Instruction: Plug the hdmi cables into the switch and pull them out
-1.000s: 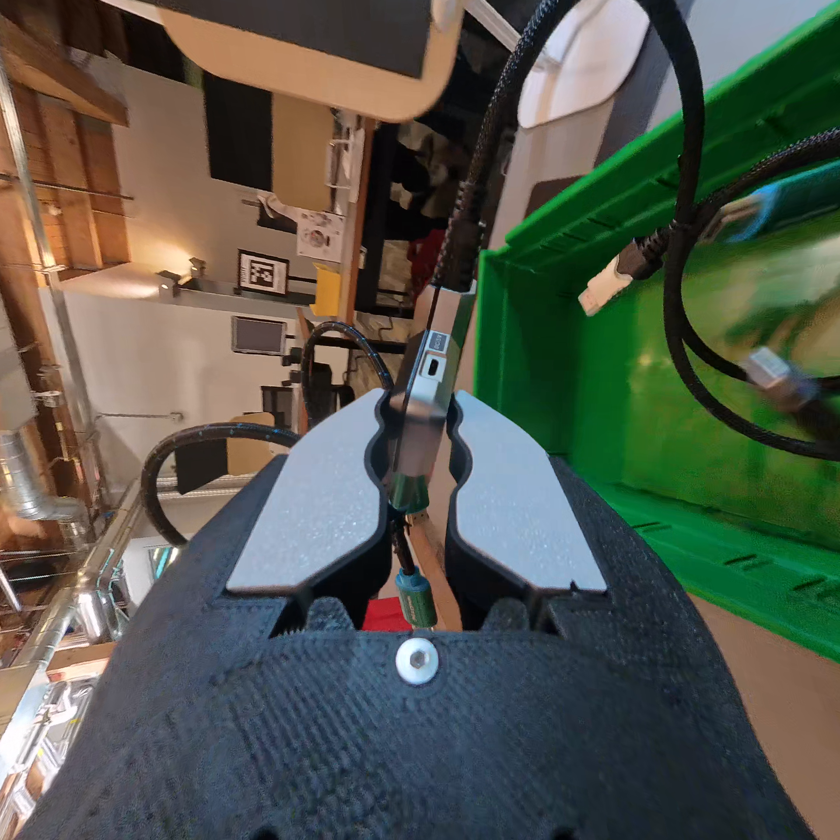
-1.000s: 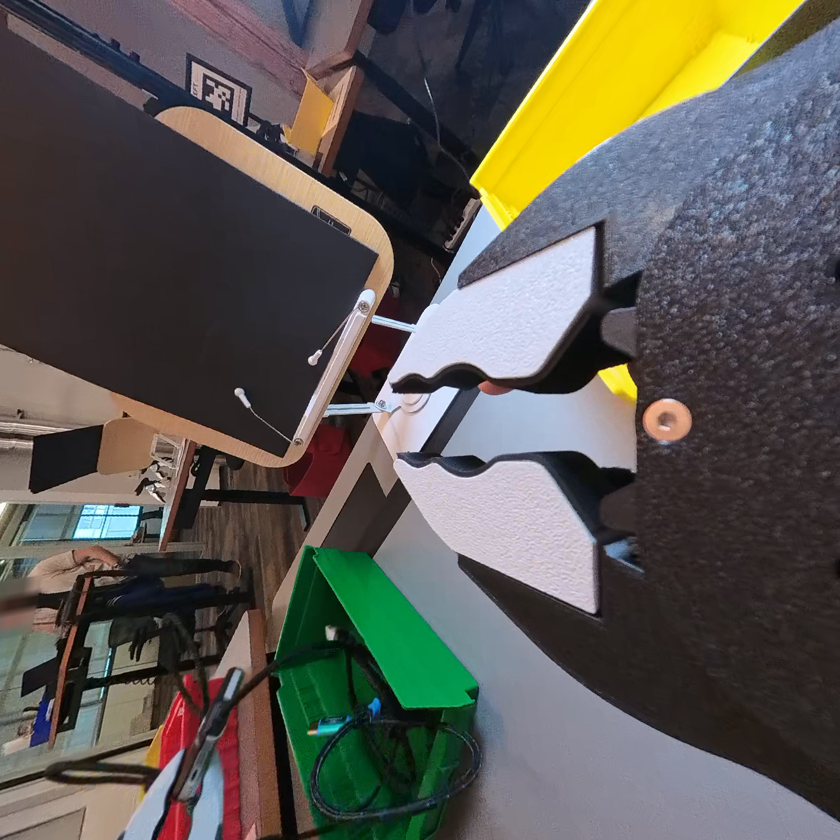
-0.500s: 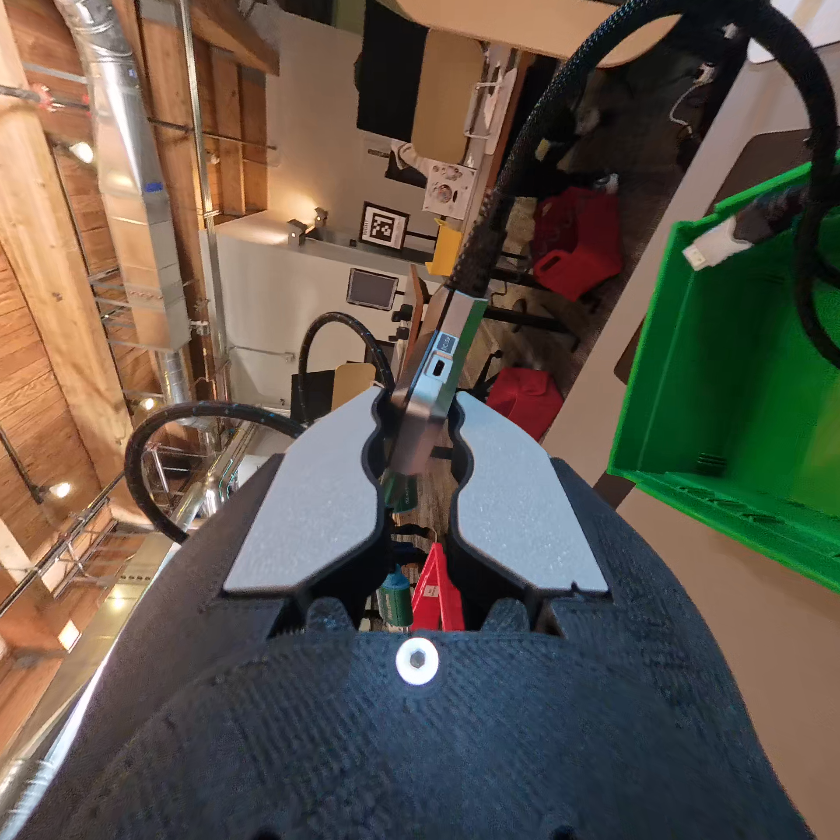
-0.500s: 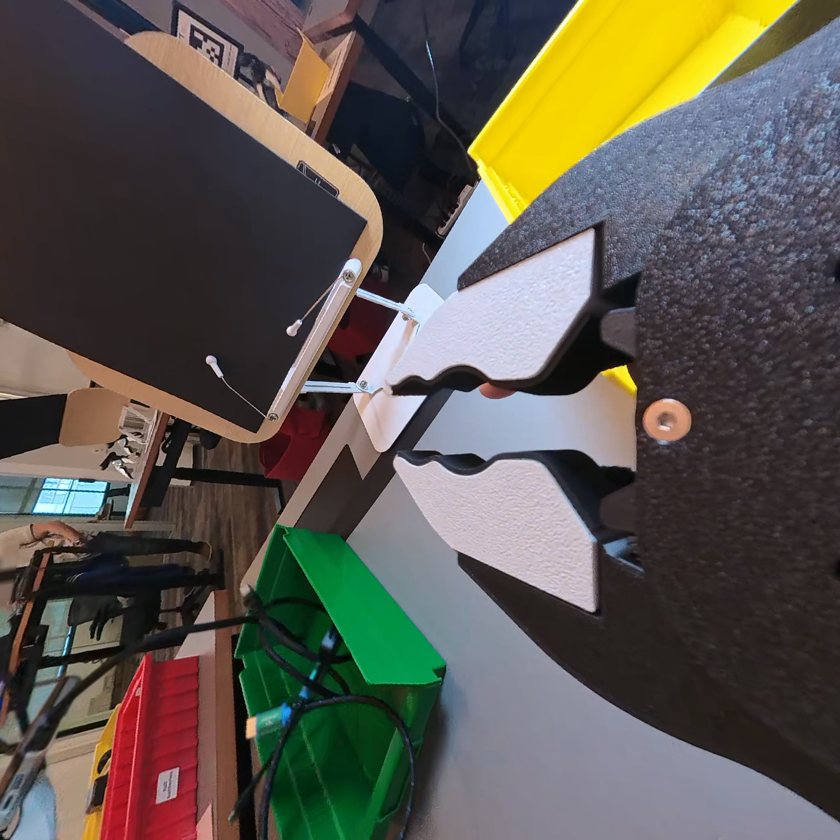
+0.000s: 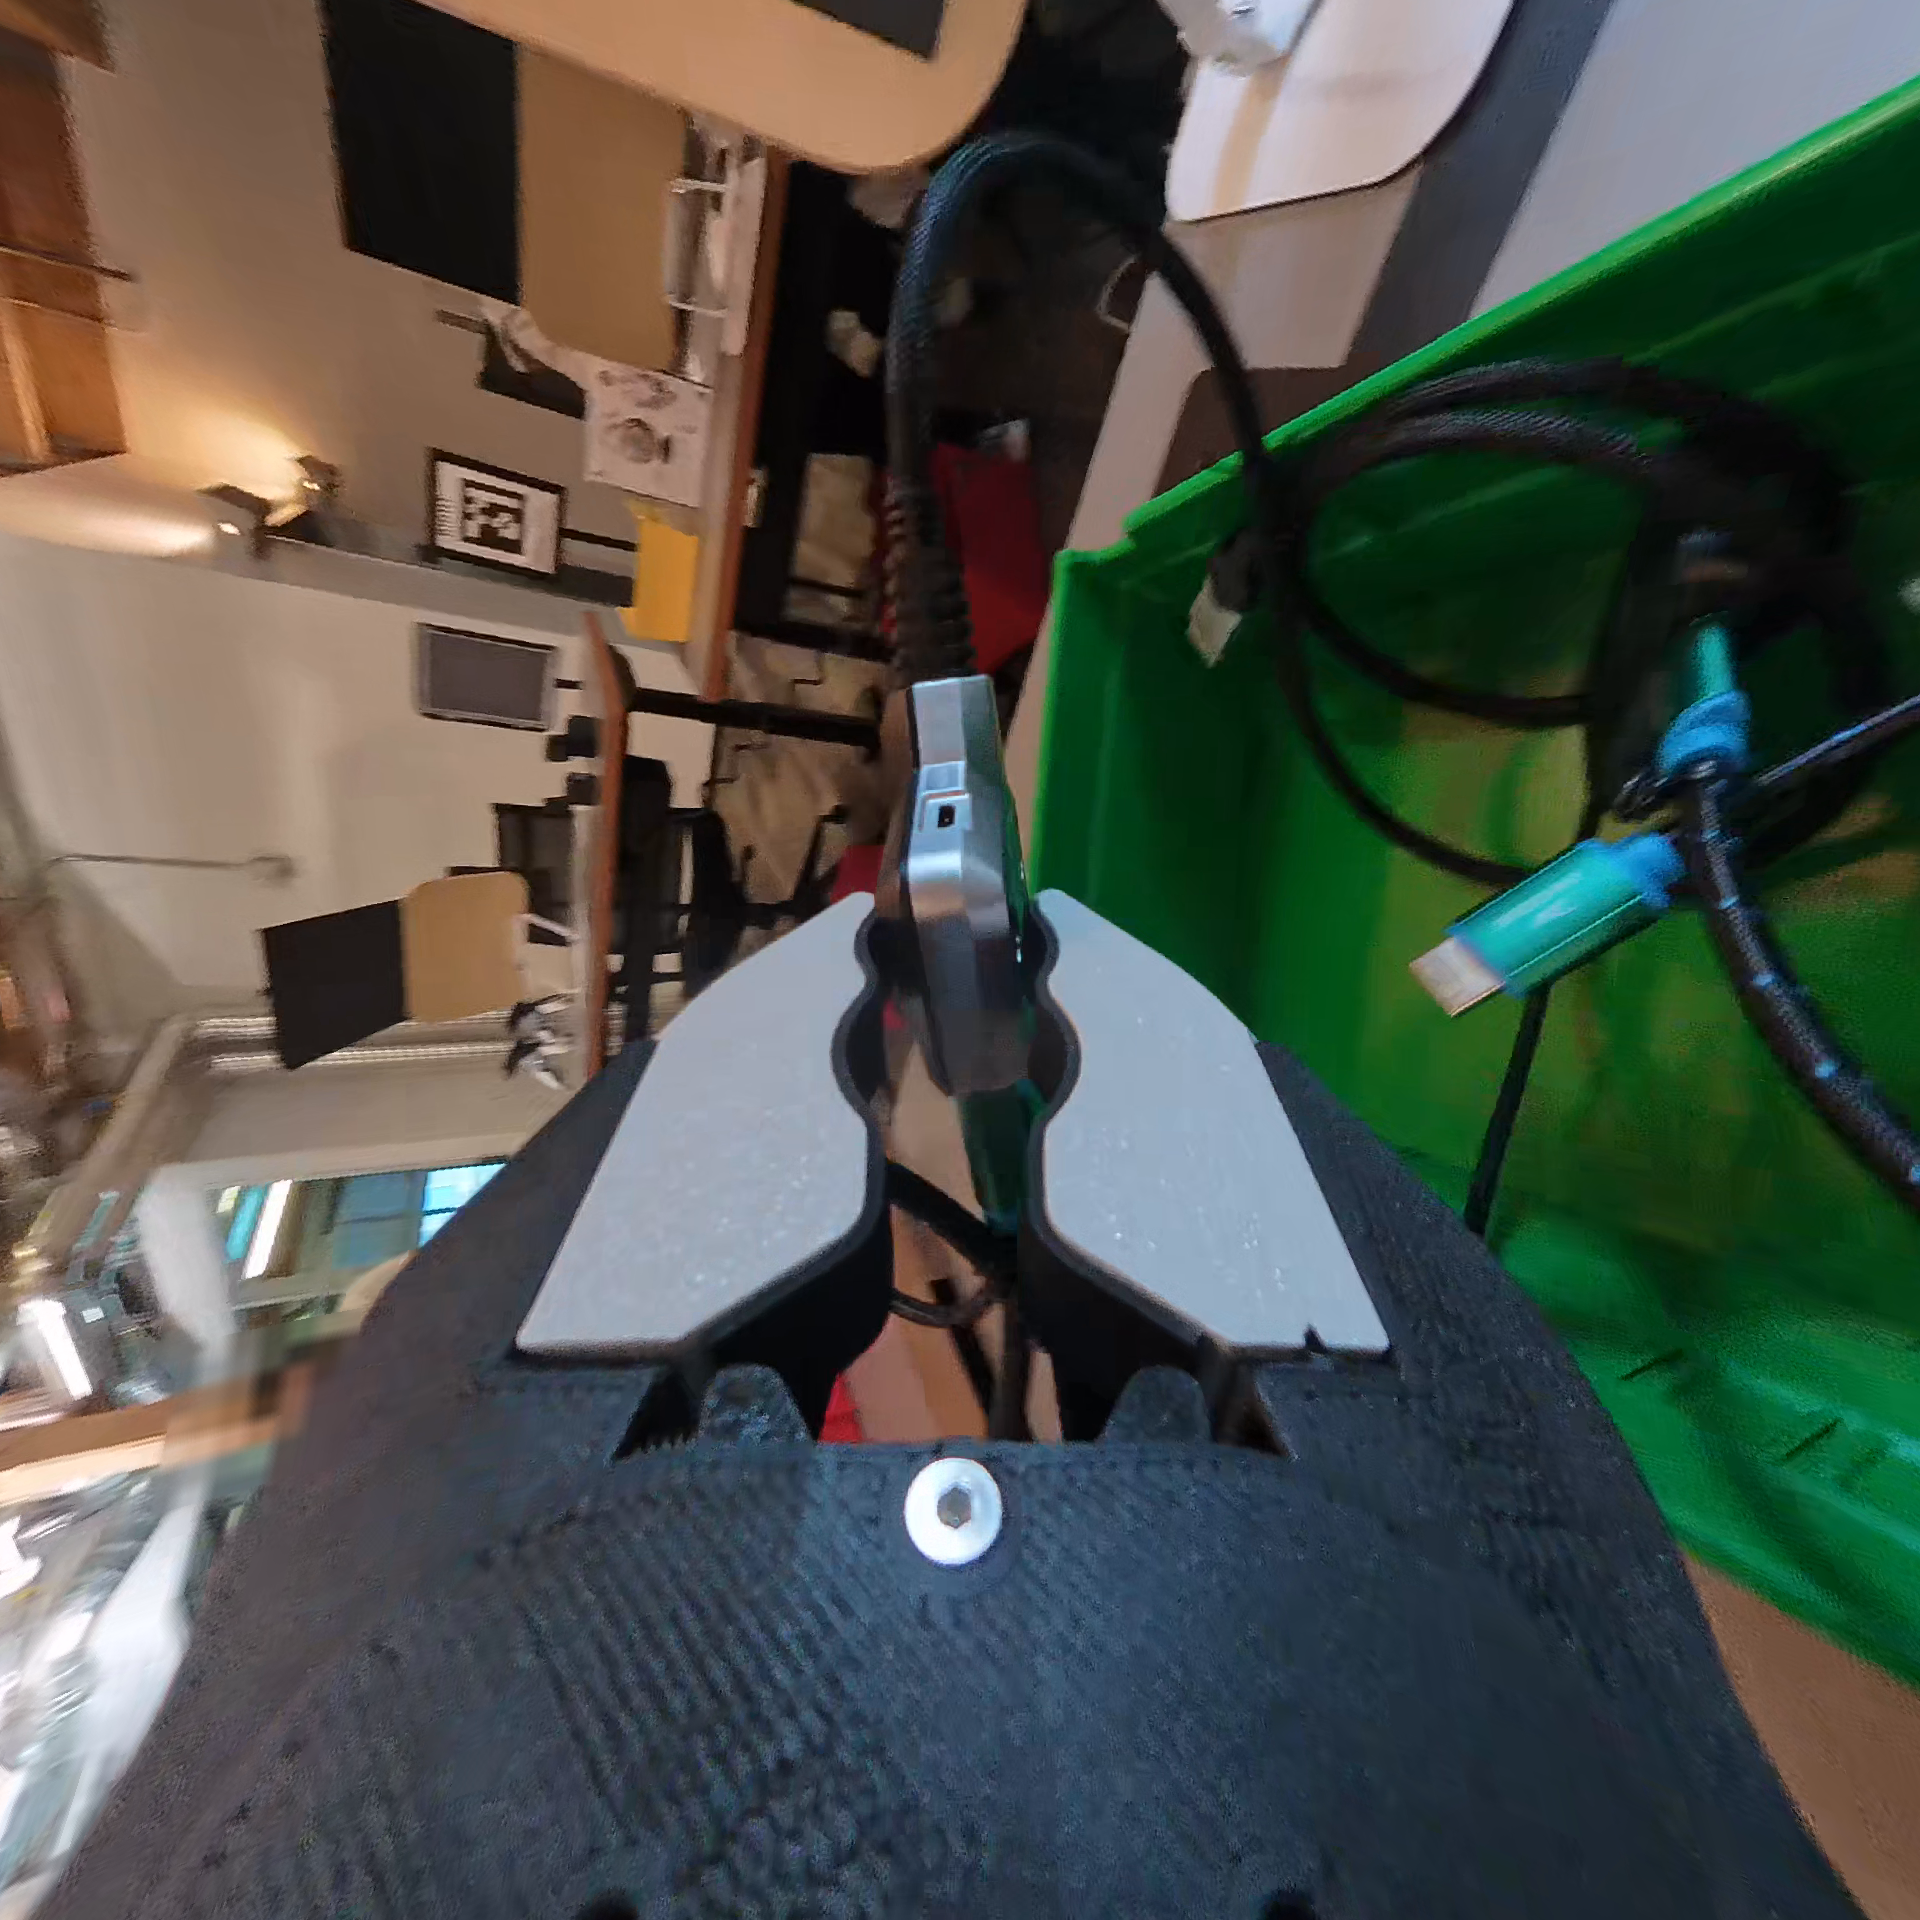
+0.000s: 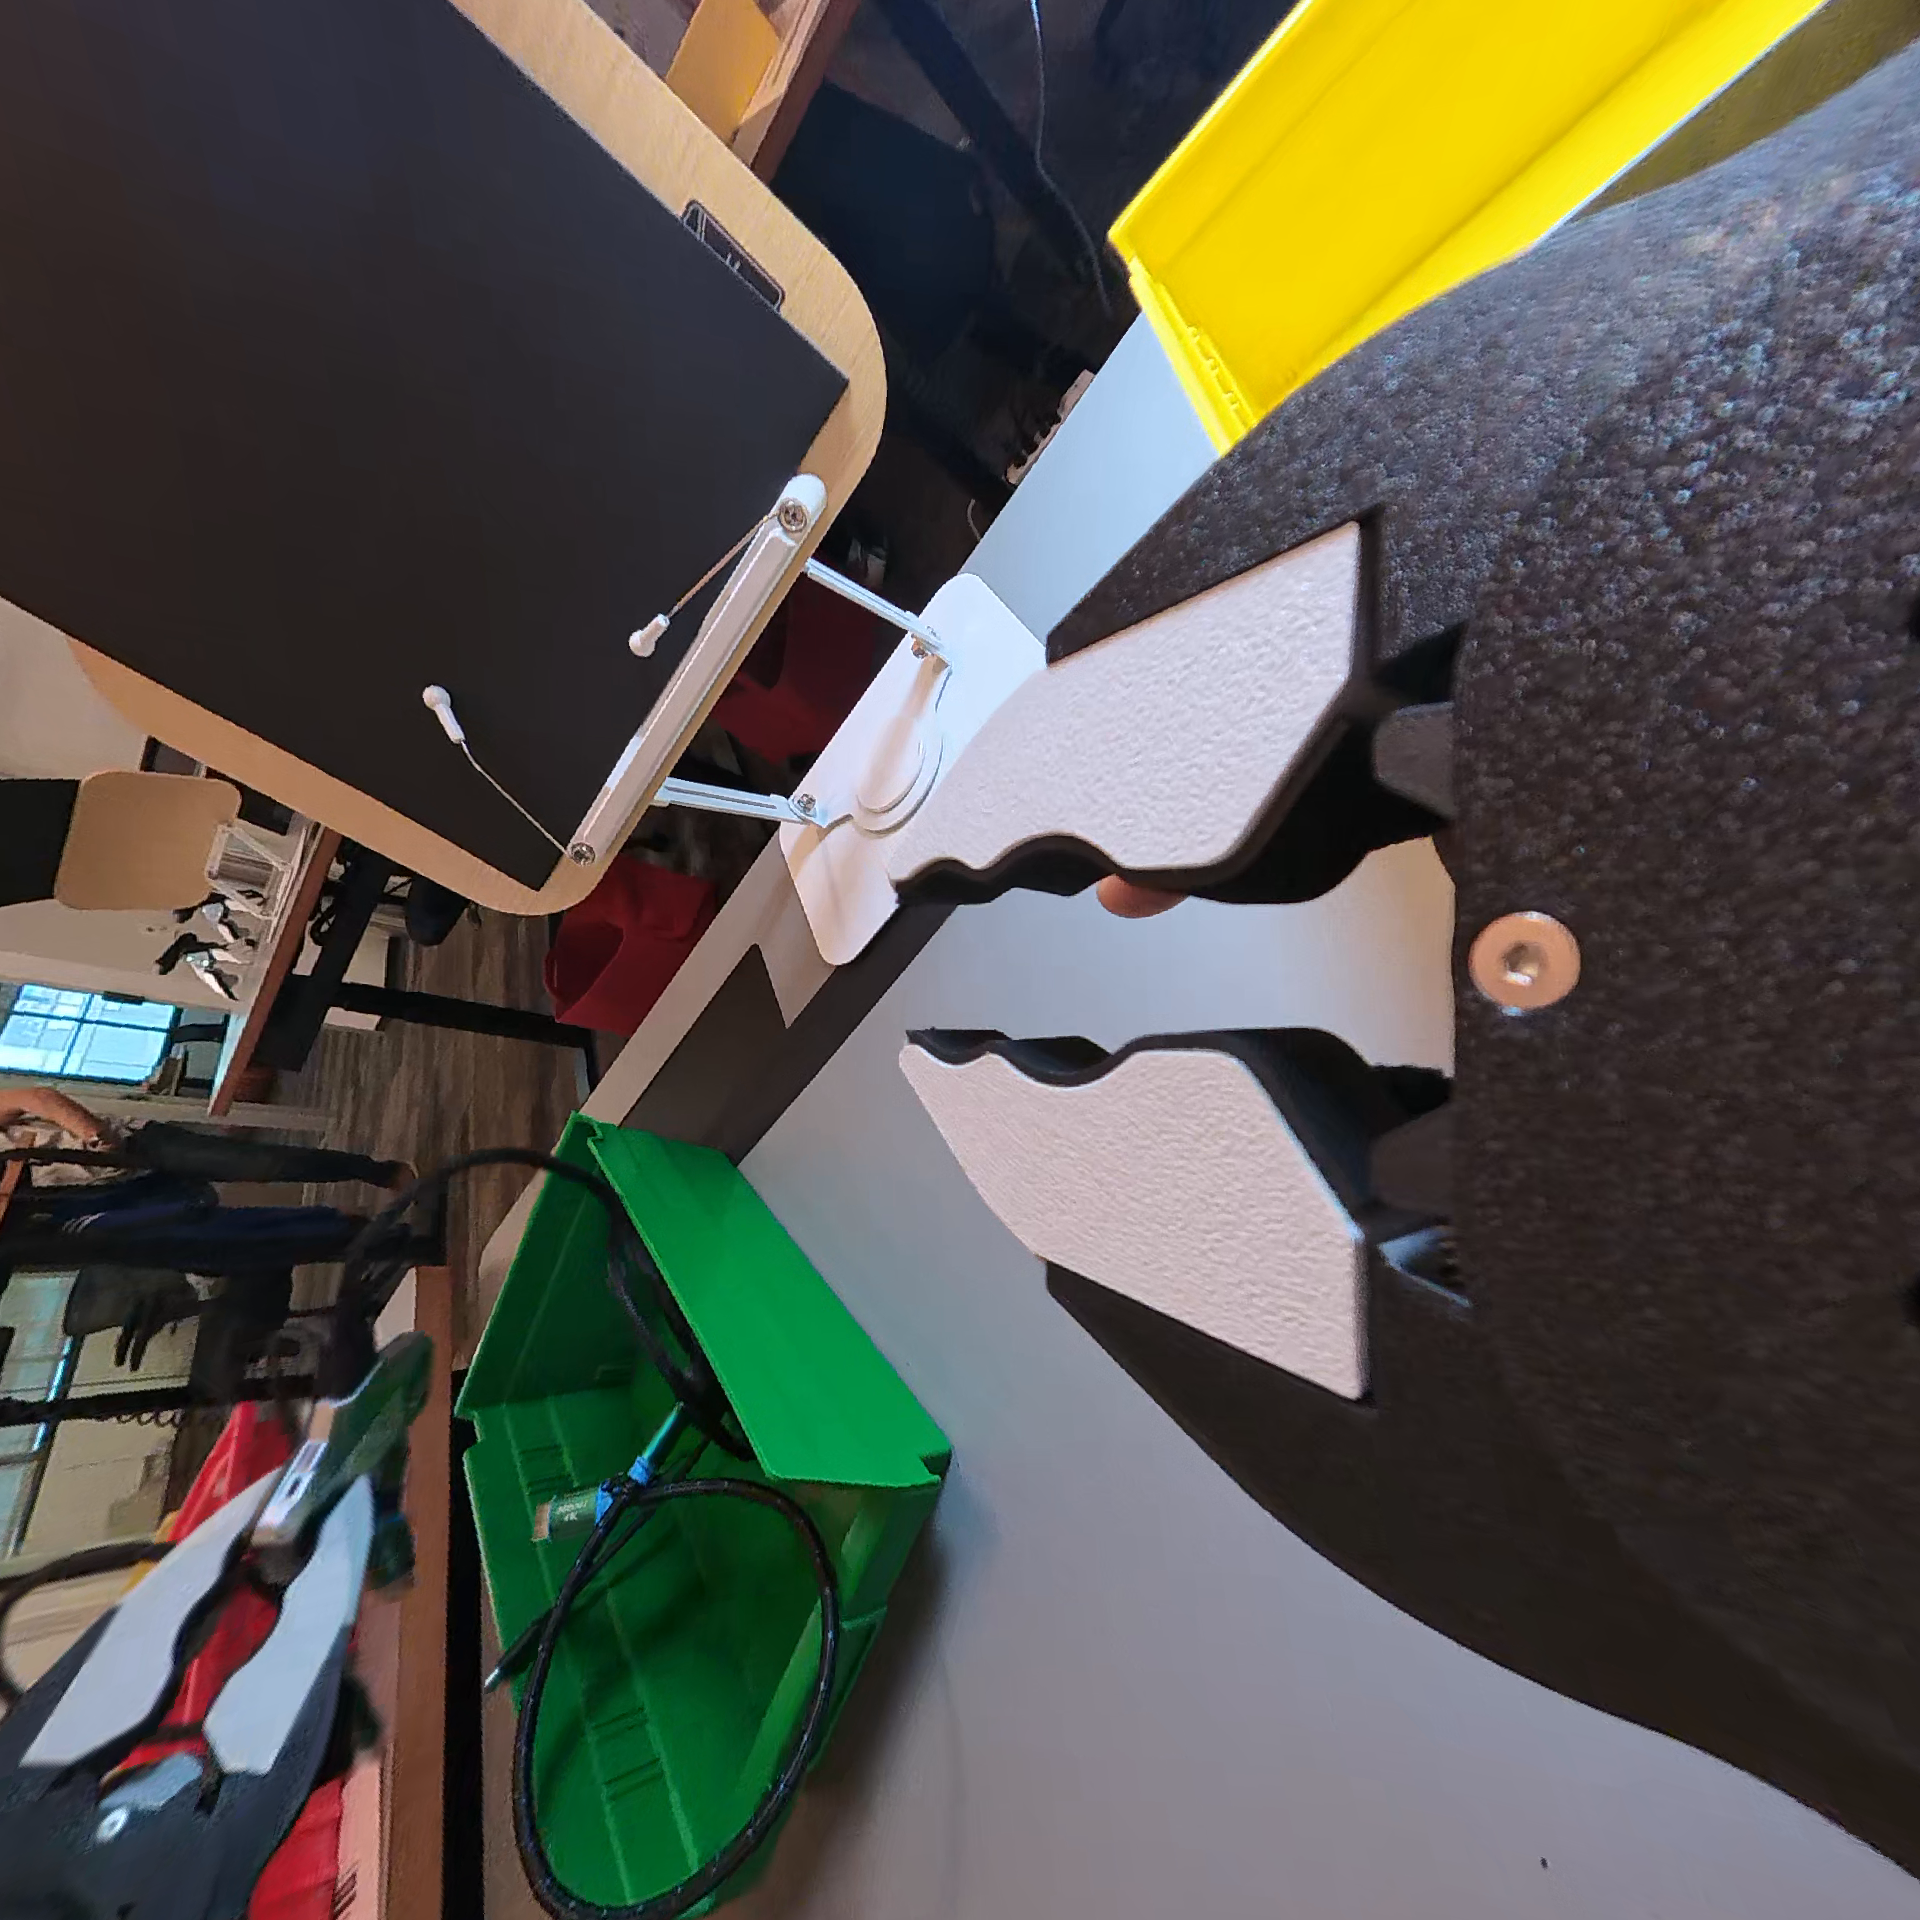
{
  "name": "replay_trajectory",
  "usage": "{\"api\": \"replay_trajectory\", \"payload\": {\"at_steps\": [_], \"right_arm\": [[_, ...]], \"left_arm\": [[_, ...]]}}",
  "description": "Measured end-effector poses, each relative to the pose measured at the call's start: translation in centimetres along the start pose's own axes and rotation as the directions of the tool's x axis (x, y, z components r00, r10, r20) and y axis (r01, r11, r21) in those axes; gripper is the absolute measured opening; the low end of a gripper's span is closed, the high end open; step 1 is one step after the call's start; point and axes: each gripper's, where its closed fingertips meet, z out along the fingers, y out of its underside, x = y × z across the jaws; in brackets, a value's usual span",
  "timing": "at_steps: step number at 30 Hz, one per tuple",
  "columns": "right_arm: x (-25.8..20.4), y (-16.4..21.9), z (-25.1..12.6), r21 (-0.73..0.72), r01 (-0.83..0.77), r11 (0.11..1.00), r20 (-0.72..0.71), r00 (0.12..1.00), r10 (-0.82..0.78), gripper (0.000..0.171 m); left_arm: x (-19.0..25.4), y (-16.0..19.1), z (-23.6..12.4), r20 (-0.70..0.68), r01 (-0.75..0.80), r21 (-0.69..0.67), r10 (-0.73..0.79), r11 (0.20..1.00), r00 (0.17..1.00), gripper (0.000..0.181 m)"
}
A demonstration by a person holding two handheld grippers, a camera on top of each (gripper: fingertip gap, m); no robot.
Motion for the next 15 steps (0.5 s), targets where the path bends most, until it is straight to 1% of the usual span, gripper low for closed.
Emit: {"api": "replay_trajectory", "payload": {"at_steps": [2,5,7,8,10,12,15], "right_arm": [[-0.1,0.1,0.0,-0.005,0.003,1.000,0.006,1.000,-0.003,0.023],[-0.3,0.4,0.1,-0.012,0.009,1.000,0.016,1.000,-0.008,0.023],[-0.4,0.6,0.1,-0.017,0.010,1.000,0.021,1.000,-0.010,0.023],[-0.4,0.7,0.1,-0.018,0.009,1.000,0.023,1.000,-0.008,0.023],[-0.4,0.7,0.1,-0.021,0.005,1.000,0.027,1.000,-0.004,0.023],[-0.4,0.7,0.0,-0.020,0.007,1.000,0.030,1.000,-0.006,0.023],[-0.4,0.6,0.0,-0.016,0.003,1.000,0.033,0.999,-0.002,0.023]], "left_arm": [[1.8,-0.2,1.3,-0.057,0.017,-0.003,-0.017,1.000,0.998,0.028],[3.9,-0.8,2.4,-0.129,0.031,0.030,-0.027,0.999,0.991,0.030],[5.0,-0.5,2.7,-0.188,0.041,-0.002,-0.041,0.999,0.981,0.037],[5.4,-0.3,2.5,-0.223,0.050,-0.020,-0.053,0.999,0.973,0.039],[5.5,-0.1,1.9,-0.251,0.065,-0.047,-0.074,0.997,0.965,0.040],[5.7,-0.8,0.6,-0.300,0.111,-0.024,-0.113,0.994,0.947,0.041],[4.0,-2.4,-1.9,-0.252,0.147,0.045,-0.131,0.988,0.959,0.042]]}}
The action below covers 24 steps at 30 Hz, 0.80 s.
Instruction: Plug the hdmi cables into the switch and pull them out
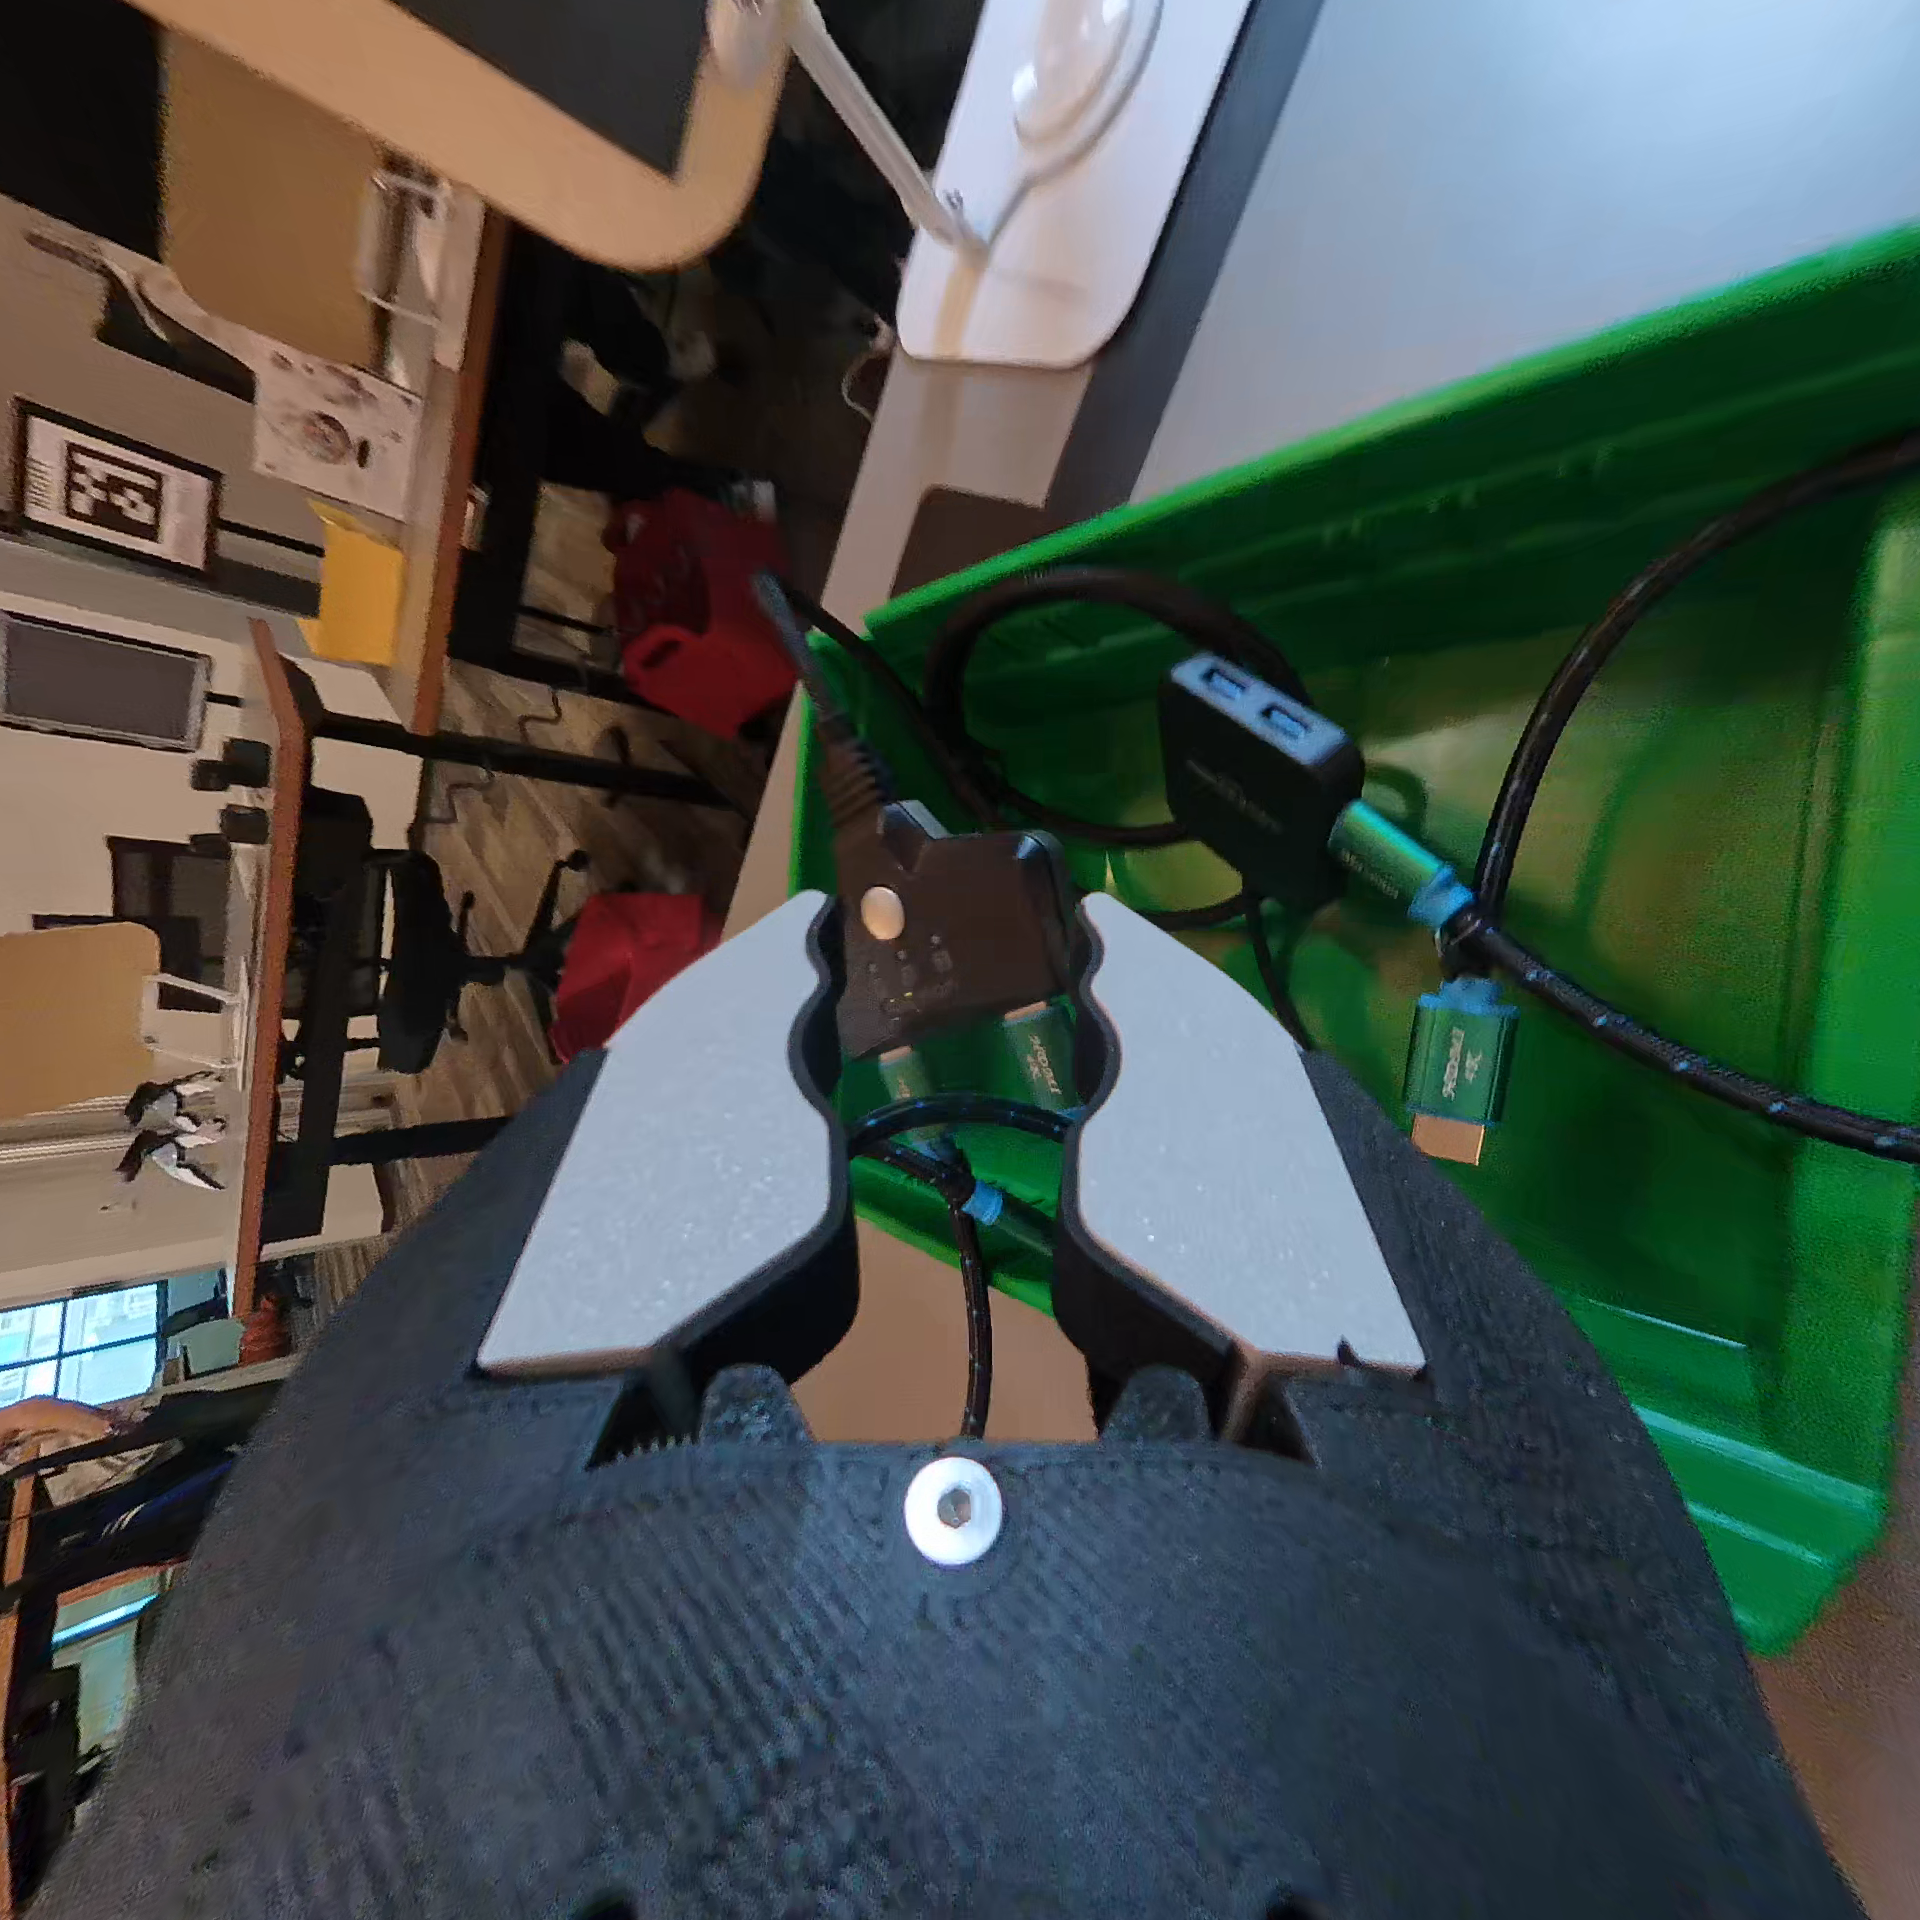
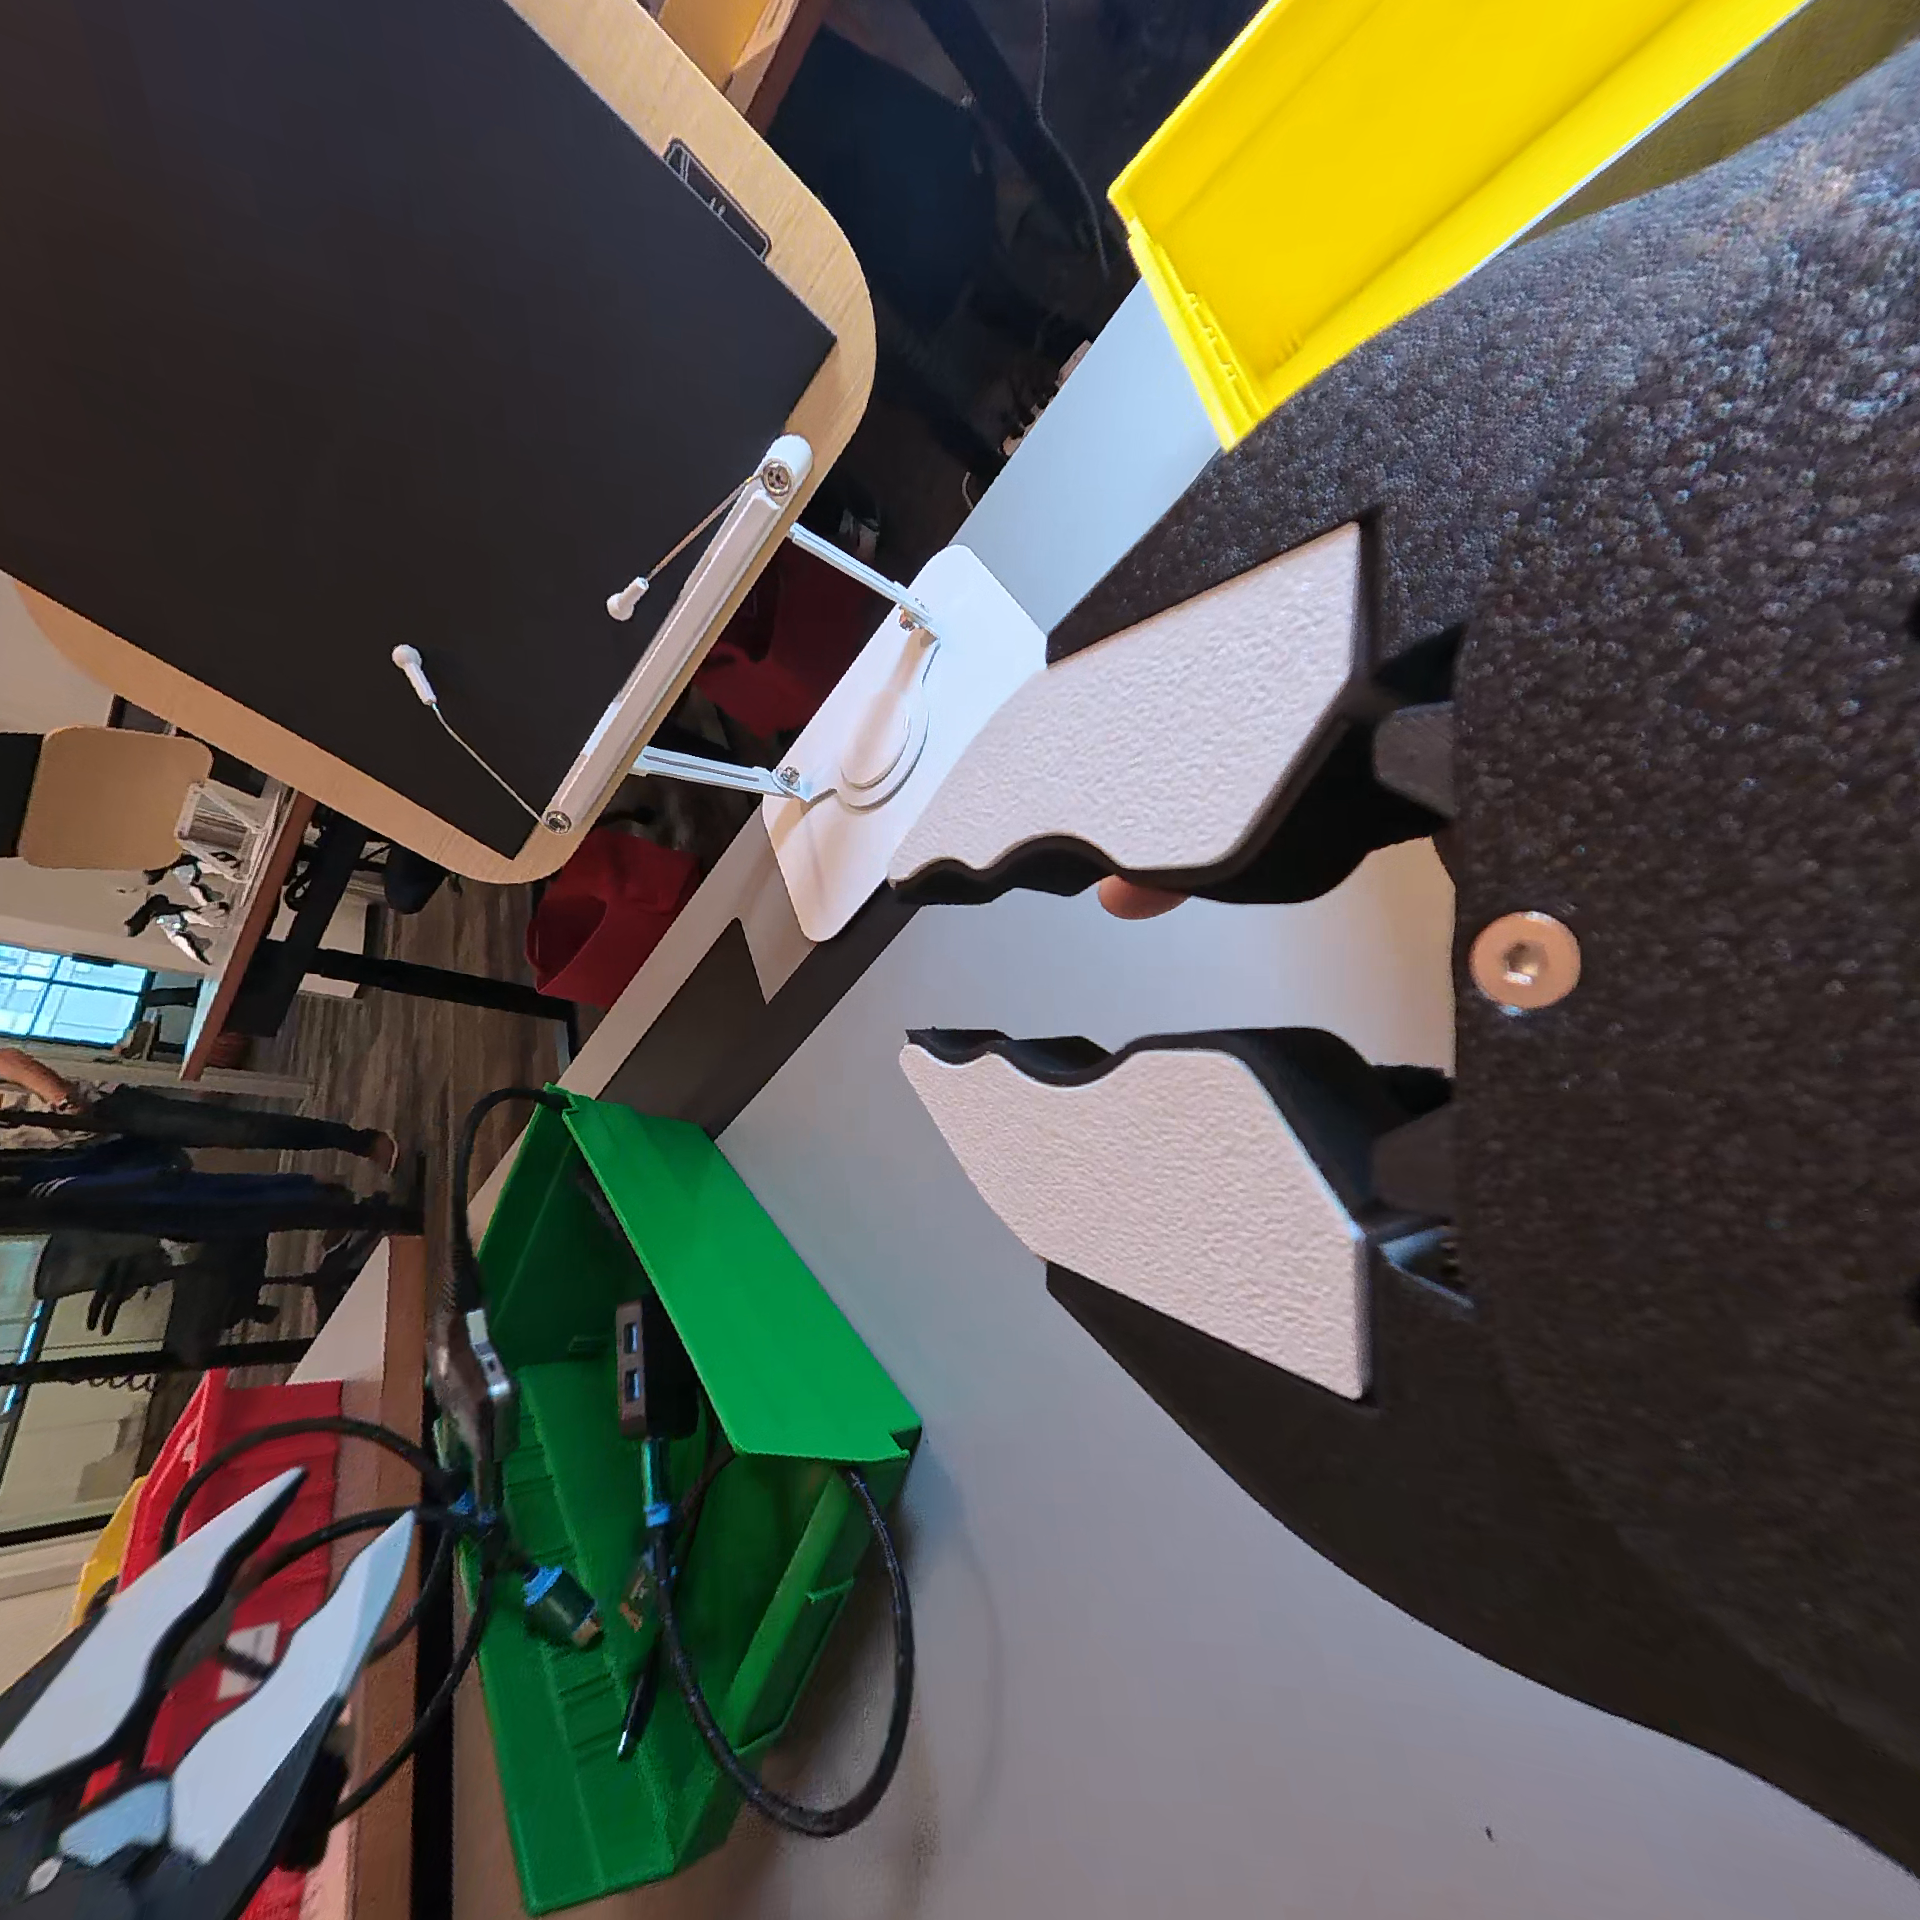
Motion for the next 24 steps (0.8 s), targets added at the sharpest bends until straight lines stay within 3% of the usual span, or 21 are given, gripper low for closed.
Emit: {"api": "replay_trajectory", "payload": {"at_steps": [4,8,13,15,19,24], "right_arm": [[-0.4,-0.3,0.2,0.010,-0.020,1.000,0.020,1.000,0.019,0.023],[-1.1,-0.4,0.3,0.005,0.004,1.000,0.030,1.000,-0.005,0.023],[-1.2,-0.5,-0.1,0.003,0.032,0.999,0.033,0.999,-0.032,0.023],[-0.9,-0.4,-0.2,0.004,0.021,1.000,0.032,0.999,-0.022,0.023],[-0.3,-0.2,-0.4,0.008,0.011,1.000,0.028,1.000,-0.011,0.023],[-0.7,-1.3,-0.7,0.050,0.001,0.999,0.050,0.999,-0.003,0.023]], "left_arm": [[2.0,-3.1,-2.7,-0.065,0.043,0.061,-0.039,0.997,0.997,0.037],[9.3,-1.0,-1.4,-0.354,0.079,-0.189,-0.143,0.979,0.924,0.048],[12.8,2.8,3.7,-0.349,0.098,-0.353,-0.228,0.931,0.909,0.055],[12.8,3.7,4.7,-0.333,0.089,-0.383,-0.227,0.920,0.915,0.035],[11.4,1.8,3.7,-0.311,0.112,-0.292,-0.204,0.950,0.928,0.021],[8.5,-2.8,-1.4,-0.308,0.247,-0.062,-0.254,0.967,0.917,0.014]]}}
